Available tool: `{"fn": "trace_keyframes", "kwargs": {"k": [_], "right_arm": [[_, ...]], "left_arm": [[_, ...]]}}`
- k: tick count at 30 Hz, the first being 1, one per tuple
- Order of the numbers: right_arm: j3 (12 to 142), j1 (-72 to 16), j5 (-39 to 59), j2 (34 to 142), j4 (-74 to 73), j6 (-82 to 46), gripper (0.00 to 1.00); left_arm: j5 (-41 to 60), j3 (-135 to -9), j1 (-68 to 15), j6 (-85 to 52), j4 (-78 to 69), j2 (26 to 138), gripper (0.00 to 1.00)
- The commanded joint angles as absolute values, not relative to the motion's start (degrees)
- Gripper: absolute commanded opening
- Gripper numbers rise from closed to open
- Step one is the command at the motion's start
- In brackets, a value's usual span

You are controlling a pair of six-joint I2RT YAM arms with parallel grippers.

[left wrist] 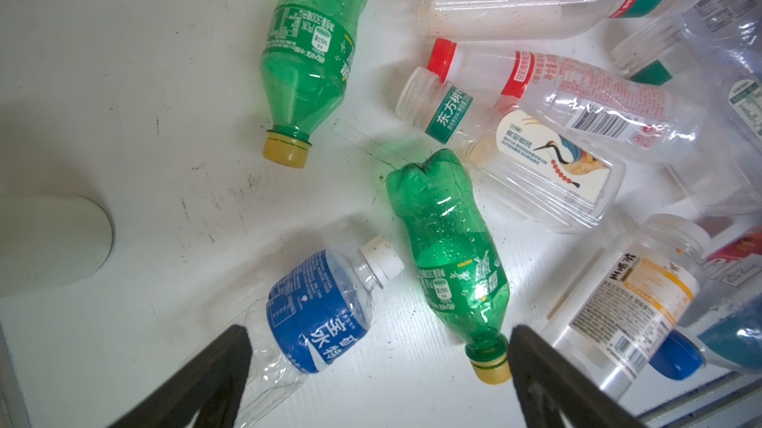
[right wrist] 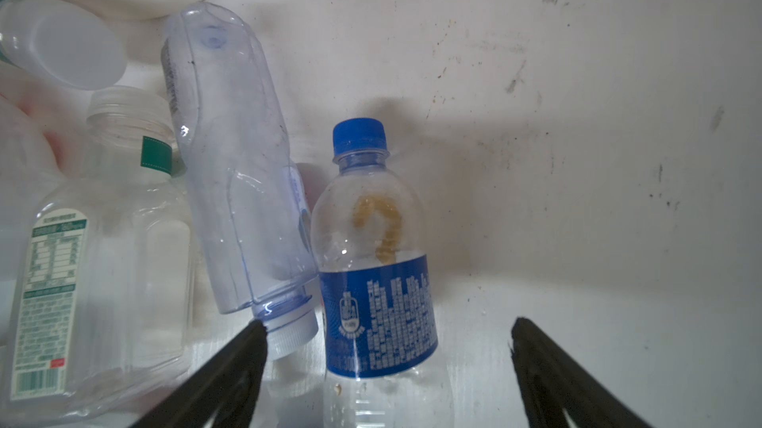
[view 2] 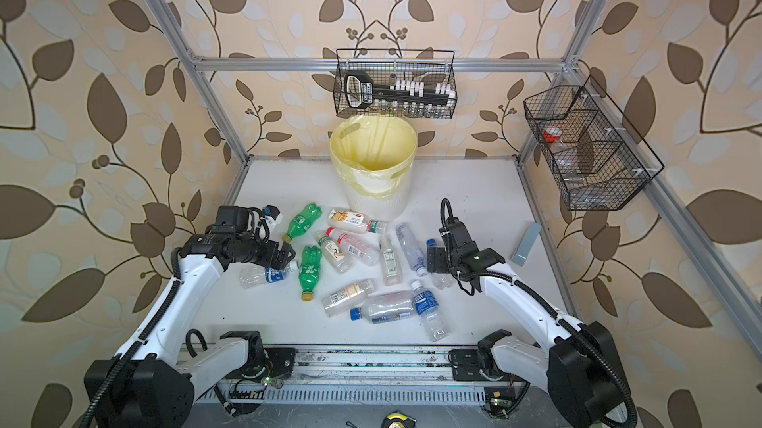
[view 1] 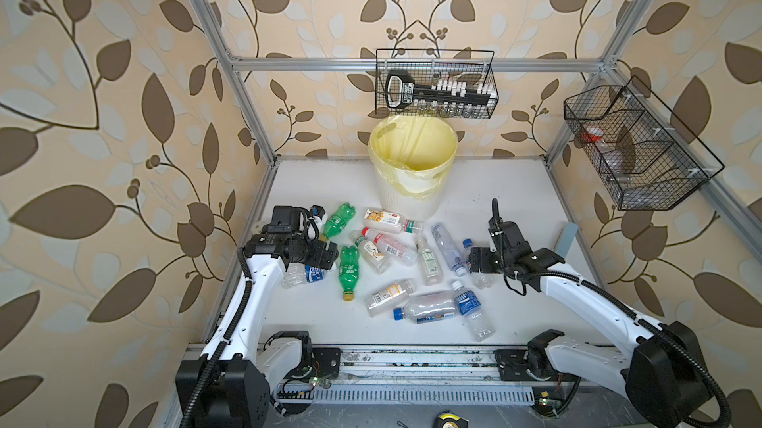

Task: Throw the plastic bottles in the bin
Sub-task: 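Lower the right gripper onto the blue-labelled bottle while the left gripper approaches, then close the right gripper on the blue-labelled bottle and lift it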

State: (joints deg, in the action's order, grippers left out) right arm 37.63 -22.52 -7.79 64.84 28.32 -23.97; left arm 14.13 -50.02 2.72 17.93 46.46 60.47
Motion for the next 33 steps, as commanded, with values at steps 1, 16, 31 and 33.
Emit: {"fn": "trace_keyframes", "kwargs": {"k": [1,16,31,33], "right_arm": [[35.9,-22.2,-6.2,65.2,28.1,-24.9,0.86],[33.8,-22.2,-5.4,67.9,24.5,-25.3,0.72],[32.5,-22.2,-4.9,70.6,21.6,-26.2,0.66],[32.1,-22.1,-5.0,70.9,21.2,-26.3,0.65]], "left_arm": [[14.4,-49.1,3.4,19.4,46.1,59.3,0.99],[14.0,-48.8,4.6,19.3,45.7,59.3,0.99],[14.0,-48.5,5.7,19.5,45.6,59.2,0.99],[14.1,-48.4,6.0,19.5,45.6,59.0,0.99]]}}
